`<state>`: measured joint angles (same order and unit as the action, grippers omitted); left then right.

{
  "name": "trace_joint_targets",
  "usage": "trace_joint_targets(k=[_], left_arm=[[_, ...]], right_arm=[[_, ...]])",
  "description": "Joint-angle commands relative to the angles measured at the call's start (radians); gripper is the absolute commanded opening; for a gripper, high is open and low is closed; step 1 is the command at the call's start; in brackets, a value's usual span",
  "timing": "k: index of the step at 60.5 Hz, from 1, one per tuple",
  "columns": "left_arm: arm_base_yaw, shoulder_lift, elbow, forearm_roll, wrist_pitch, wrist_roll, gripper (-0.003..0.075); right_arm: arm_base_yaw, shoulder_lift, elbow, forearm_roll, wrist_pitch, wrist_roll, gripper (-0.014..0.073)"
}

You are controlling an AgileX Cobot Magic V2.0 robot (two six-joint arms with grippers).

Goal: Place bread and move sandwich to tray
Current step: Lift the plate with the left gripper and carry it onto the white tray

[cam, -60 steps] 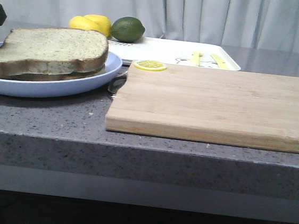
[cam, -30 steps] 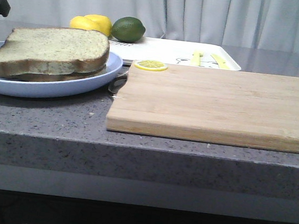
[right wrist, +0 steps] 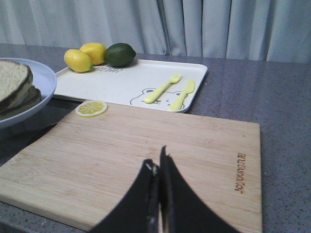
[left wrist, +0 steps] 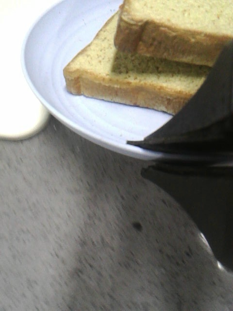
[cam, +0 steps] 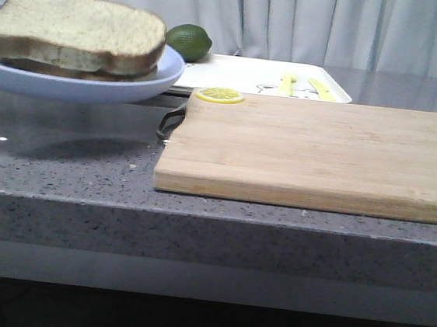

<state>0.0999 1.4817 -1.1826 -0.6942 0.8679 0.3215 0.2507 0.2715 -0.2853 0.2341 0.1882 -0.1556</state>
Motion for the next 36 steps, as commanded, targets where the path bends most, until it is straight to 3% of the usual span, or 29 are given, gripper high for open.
trace_joint_targets(k=[1,19,36], left_arm=[[-0.009,-0.013,-0.083,-0.113,-0.013,0.003,-0.002],[-0.109,0.254,-0.466,-0.127,0.077,-0.099,-0.002],[-0.176,0.639,-1.075,0.02,0.284,-0.321,-0.002]], right_arm=[[0.001,0.006,-0.028,0.006,-0.084,0.0,-0.006],[0.001,0.006,-0.028,0.006,-0.084,0.0,-0.006],[0.001,0.006,-0.028,0.006,-0.087,0.0,-0.006]])
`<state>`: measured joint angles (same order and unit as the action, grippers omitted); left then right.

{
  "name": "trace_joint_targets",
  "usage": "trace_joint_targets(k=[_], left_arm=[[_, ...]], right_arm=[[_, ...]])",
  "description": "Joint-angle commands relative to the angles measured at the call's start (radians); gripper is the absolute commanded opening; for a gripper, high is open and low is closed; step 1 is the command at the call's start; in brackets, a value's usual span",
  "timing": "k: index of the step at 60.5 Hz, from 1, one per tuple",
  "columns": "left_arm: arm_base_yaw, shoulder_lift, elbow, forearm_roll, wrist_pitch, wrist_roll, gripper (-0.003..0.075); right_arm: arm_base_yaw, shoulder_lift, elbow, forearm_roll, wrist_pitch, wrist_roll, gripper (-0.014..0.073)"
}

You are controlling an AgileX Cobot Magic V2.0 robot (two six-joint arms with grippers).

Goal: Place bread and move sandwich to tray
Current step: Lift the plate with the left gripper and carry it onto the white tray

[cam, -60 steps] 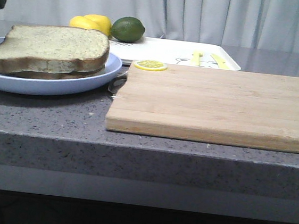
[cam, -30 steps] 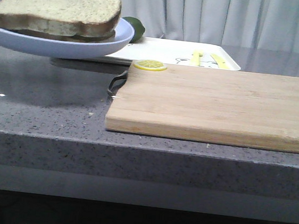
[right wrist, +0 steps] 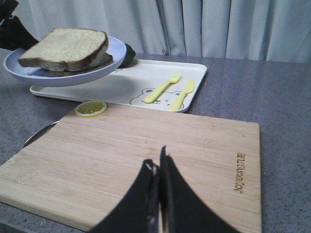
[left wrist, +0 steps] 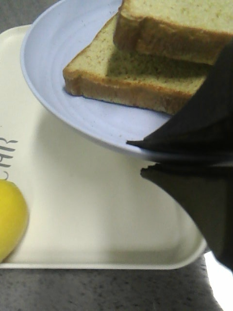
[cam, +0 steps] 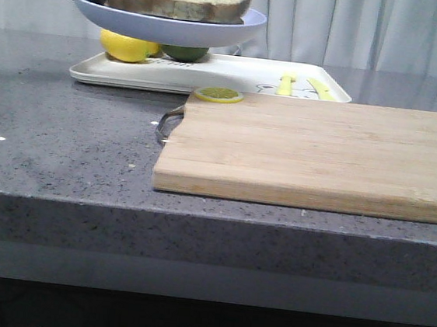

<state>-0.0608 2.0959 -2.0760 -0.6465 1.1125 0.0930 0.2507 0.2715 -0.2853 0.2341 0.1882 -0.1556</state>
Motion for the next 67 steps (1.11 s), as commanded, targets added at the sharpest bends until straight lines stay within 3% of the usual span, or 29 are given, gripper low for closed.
trace_joint_targets(k=[1,15,22,59,67], left_arm=[[-0.018,0.044,-0.215,-0.021,0.052,-0.101,-0.002],[-0.028,0.292,-0.628,-0.011,0.145,-0.203,-0.002],[-0.028,0.359,-0.715,-0.015,0.145,-0.224,-0.002],[-0.054,0.418,-0.73,-0.018,0.082,-0.204,-0.0018],[-0.056,0.418,-0.73,-0.018,0.071,-0.189,0.0075]], right_arm=[[0.001,0.006,-0.028,0.006,-0.087,0.0,-0.006],[0.001,0.006,-0.028,0.006,-0.087,0.0,-0.006],[0.001,0.006,-0.028,0.006,-0.086,0.0,-0.006],[0.001,0.006,-0.028,0.006,-0.086,0.0,-0.006],[0.001,0.006,-0.028,0.006,-0.086,0.0,-0.006]])
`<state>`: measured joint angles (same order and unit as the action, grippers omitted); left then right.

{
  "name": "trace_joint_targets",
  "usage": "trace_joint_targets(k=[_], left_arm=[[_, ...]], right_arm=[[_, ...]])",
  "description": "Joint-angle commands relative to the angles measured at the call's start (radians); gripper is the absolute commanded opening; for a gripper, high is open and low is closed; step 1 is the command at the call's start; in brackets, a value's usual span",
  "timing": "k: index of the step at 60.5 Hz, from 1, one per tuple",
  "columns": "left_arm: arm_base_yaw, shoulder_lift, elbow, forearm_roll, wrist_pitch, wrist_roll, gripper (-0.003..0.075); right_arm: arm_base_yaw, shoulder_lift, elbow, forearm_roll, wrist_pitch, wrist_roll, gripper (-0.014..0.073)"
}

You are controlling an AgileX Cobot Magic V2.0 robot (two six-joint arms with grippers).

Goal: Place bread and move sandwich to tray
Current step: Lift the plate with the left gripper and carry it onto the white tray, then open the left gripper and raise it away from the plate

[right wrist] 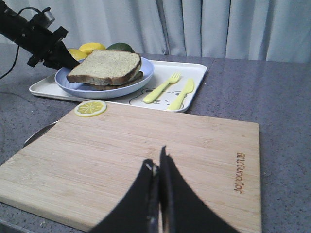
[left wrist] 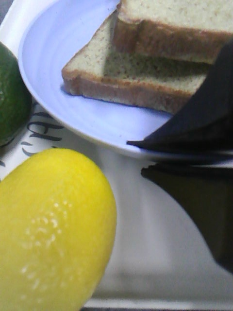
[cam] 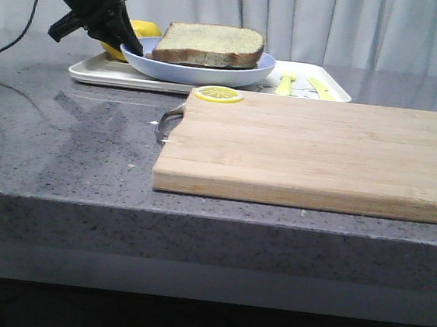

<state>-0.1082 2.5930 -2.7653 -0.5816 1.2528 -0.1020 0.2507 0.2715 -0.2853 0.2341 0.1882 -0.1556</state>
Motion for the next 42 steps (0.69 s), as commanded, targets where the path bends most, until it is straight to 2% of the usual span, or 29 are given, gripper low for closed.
trace_joint_targets(k=[1,11,16,24,33,38,42], left_arm=[[-0.008,-0.079,-0.041,-0.083,-0.071,0.008,0.0095],[-0.008,-0.079,-0.043,-0.081,-0.082,0.012,0.0348],[-0.006,-0.087,-0.047,-0.083,-0.061,0.012,0.0384],[0.002,-0.088,-0.09,-0.083,0.005,0.012,0.0351],[0.004,-0.092,-0.138,-0.112,0.005,0.012,0.0265],[0.004,-0.092,-0.168,-0.136,0.005,0.012,0.0179],[0.004,-0.093,-0.187,-0.15,0.005,0.012,0.0076]], right_arm=[[0.001,0.006,-0.028,0.006,-0.086,0.0,-0.006],[0.001,0.006,-0.028,0.006,-0.083,0.0,-0.006],[0.001,0.006,-0.028,0.006,-0.083,0.0,-0.006],[0.001,0.006,-0.028,0.006,-0.083,0.0,-0.006],[0.001,0.006,-0.028,0.006,-0.092,0.0,-0.006],[0.001,0.006,-0.028,0.006,-0.097,0.0,-0.006],[0.001,0.006,-0.028,0.006,-0.1,0.0,-0.006]])
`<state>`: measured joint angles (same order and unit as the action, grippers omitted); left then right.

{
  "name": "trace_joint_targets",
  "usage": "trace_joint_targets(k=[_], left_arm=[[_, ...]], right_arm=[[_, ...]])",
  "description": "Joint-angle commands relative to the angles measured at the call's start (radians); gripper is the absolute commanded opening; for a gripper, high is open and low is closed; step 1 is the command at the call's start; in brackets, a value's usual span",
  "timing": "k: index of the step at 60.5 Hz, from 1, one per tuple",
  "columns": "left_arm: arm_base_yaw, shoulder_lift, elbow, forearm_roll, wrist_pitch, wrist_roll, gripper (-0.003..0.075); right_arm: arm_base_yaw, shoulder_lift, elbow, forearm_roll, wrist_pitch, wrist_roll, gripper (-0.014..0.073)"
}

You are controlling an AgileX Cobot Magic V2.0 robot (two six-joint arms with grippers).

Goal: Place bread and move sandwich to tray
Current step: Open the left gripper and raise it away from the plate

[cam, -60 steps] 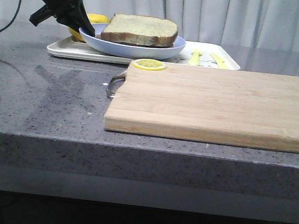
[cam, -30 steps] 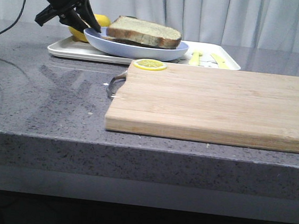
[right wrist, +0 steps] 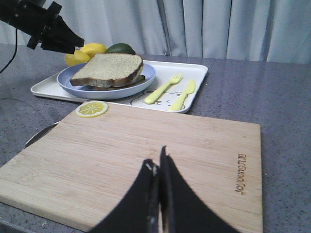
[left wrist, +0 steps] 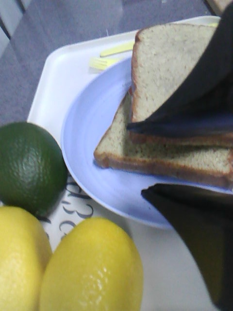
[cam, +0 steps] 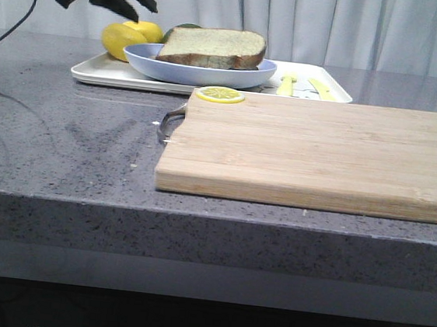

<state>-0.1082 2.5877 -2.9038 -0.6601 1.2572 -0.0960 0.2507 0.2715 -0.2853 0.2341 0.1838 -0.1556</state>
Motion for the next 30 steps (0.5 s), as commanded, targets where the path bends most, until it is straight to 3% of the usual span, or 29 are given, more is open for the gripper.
trace_joint_targets(k=[1,4,21,30], left_arm=[[0.006,-0.09,-0.054,-0.074,0.001,0.006,0.0051],[0.006,-0.095,-0.065,-0.084,0.001,0.006,-0.0019],[0.018,-0.224,-0.064,-0.062,0.001,0.023,-0.002],[-0.008,-0.315,0.017,0.062,0.001,0.023,-0.002]], right_arm=[[0.001,0.006,-0.028,0.006,-0.094,0.0,-0.006],[0.001,0.006,-0.028,0.006,-0.094,0.0,-0.006],[0.001,0.006,-0.028,0.006,-0.092,0.0,-0.006],[0.001,0.006,-0.028,0.006,-0.092,0.0,-0.006]])
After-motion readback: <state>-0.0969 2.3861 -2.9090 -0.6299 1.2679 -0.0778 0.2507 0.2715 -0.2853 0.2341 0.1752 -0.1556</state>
